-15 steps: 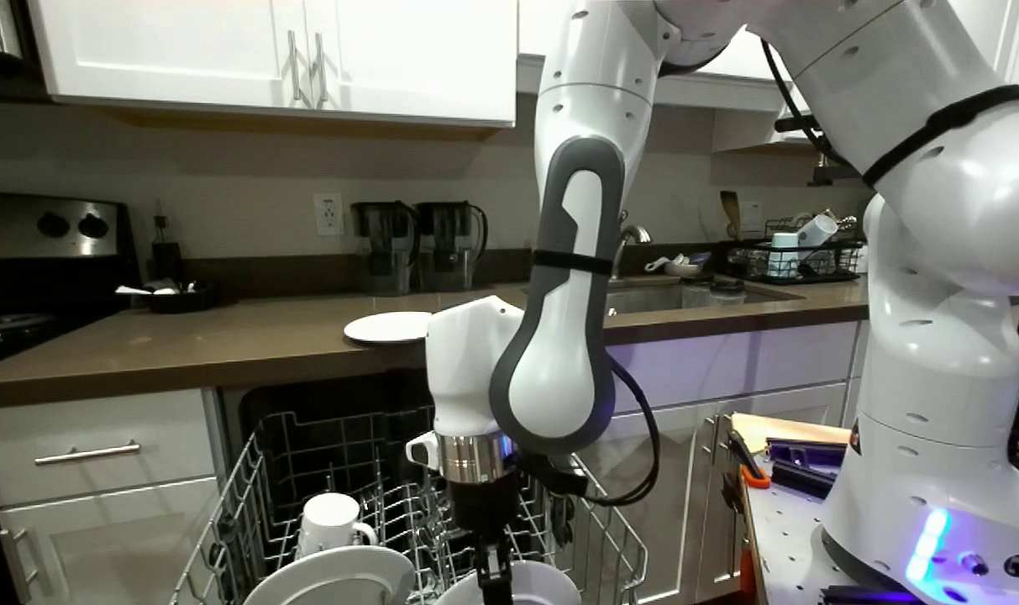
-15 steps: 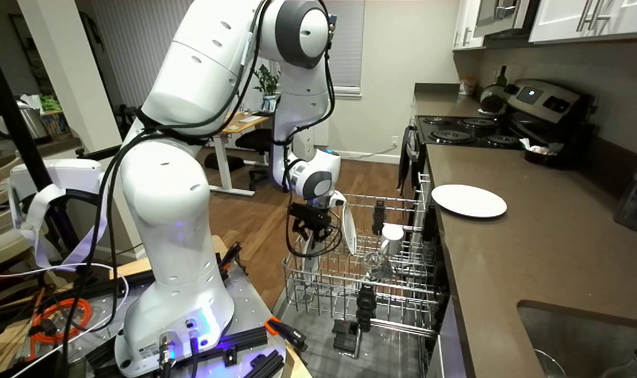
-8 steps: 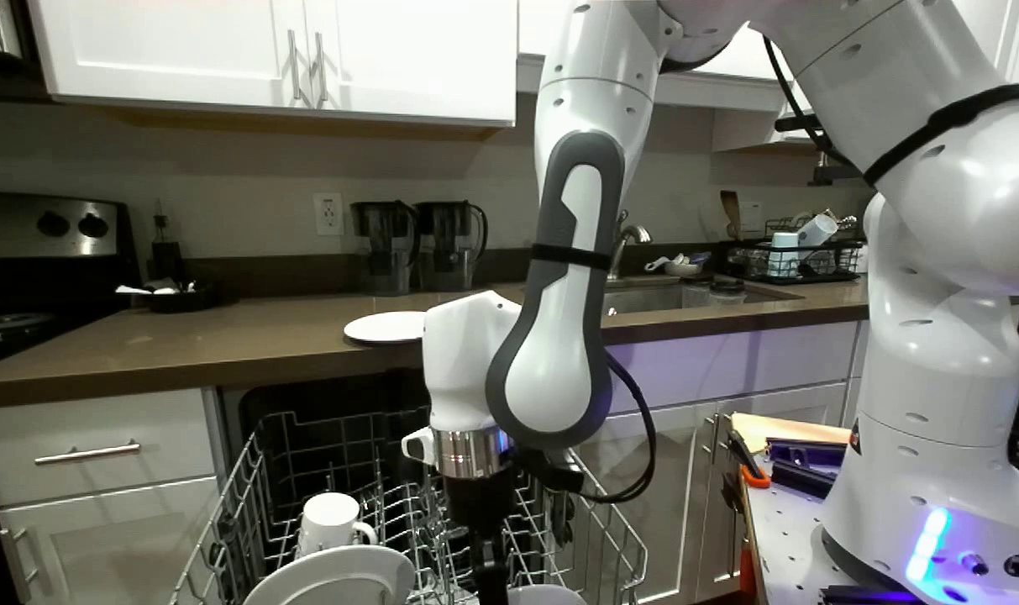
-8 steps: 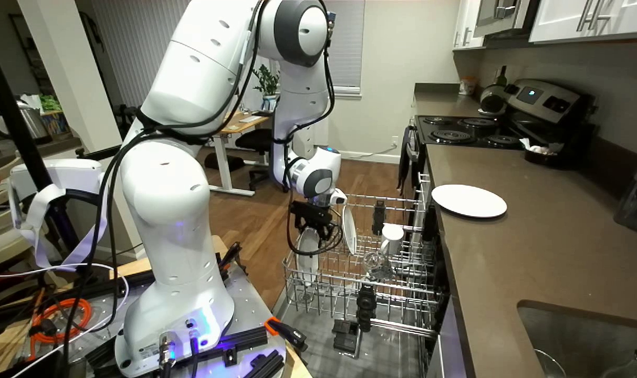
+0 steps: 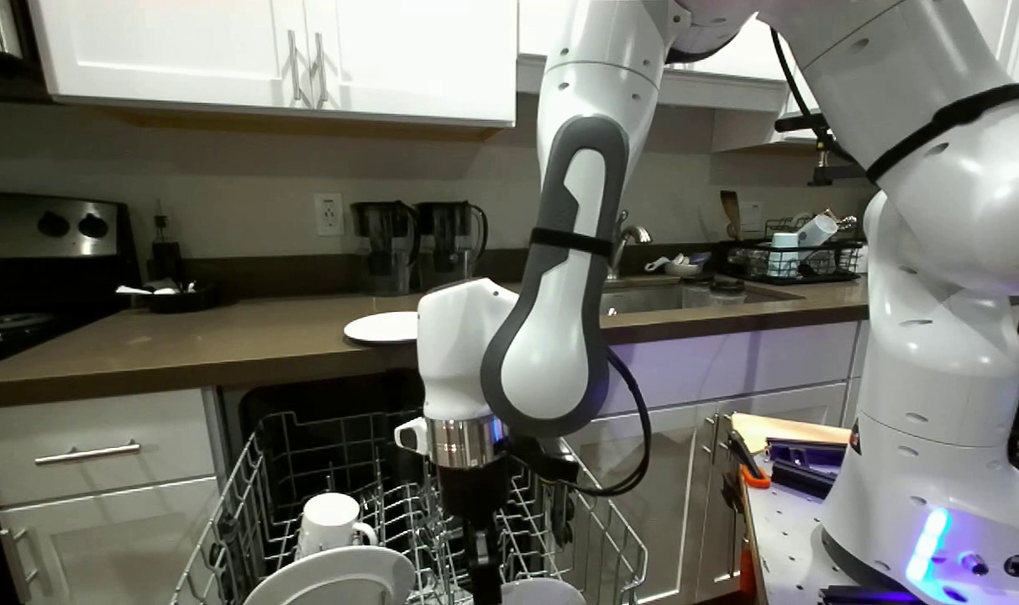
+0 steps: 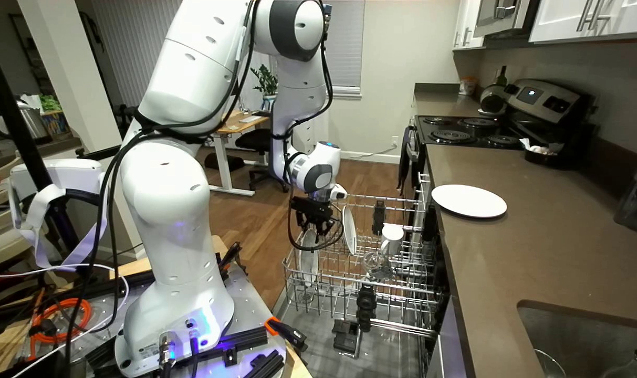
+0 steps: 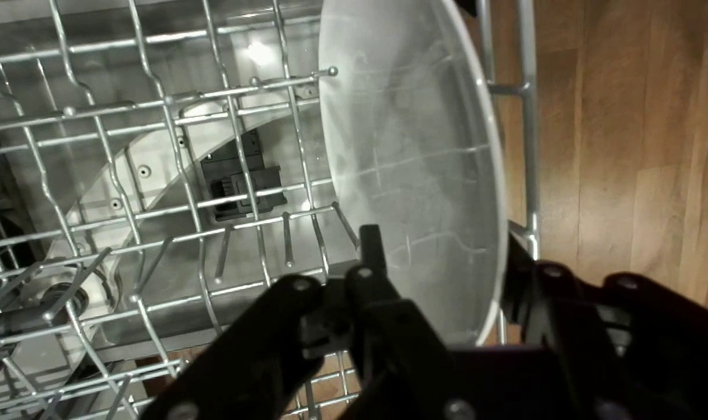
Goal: Take the right white plate and put it on the white plate on the countertop
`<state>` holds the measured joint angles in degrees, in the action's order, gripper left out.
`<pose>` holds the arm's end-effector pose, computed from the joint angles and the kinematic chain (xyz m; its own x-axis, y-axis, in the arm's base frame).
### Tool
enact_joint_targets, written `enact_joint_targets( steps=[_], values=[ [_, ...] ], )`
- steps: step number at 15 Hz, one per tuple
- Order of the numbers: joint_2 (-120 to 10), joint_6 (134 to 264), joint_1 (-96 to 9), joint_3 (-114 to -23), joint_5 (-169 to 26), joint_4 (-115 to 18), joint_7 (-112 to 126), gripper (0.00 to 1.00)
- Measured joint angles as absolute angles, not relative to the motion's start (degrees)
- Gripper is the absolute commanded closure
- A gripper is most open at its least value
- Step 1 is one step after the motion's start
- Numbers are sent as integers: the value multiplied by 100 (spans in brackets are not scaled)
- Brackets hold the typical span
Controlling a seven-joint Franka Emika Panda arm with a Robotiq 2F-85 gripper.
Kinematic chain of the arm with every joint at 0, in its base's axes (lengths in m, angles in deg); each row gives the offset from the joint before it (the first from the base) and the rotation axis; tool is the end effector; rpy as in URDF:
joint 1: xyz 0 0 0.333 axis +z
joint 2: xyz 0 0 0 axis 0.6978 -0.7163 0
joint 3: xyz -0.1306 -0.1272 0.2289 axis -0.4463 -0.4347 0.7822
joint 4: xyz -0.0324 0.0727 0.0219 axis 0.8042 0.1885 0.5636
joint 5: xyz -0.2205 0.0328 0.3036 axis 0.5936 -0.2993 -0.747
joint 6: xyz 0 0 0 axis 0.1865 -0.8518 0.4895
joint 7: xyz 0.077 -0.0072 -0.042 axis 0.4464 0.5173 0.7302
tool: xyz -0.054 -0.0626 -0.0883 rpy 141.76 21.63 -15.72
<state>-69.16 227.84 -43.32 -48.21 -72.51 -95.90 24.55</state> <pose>0.4135 0.1544 0.0742 0.8555 0.5141 -0.0622 0.5003 -0.8516 -0.1563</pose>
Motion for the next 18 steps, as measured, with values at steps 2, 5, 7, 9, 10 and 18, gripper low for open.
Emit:
enact_joint_targets(
  steps=[2, 5, 7, 9, 10, 18],
  values=[
    [-6854, 22673, -4332, -4795, -7257, -9590, 2455, 92],
    [-6739, 22372, -4326, -4800, -7258, -9575, 2454, 97],
    [-6678, 22068, -4315, -4790, -7291, -9553, 2453, 94],
    [-6640, 21734, -4302, -4805, -7291, -9501, 2453, 93],
    [-6610, 21530, -4302, -4825, -7292, -9462, 2453, 94],
    [-6191, 20497, -4173, -4934, -7325, -9362, 2452, 93]
  ],
)
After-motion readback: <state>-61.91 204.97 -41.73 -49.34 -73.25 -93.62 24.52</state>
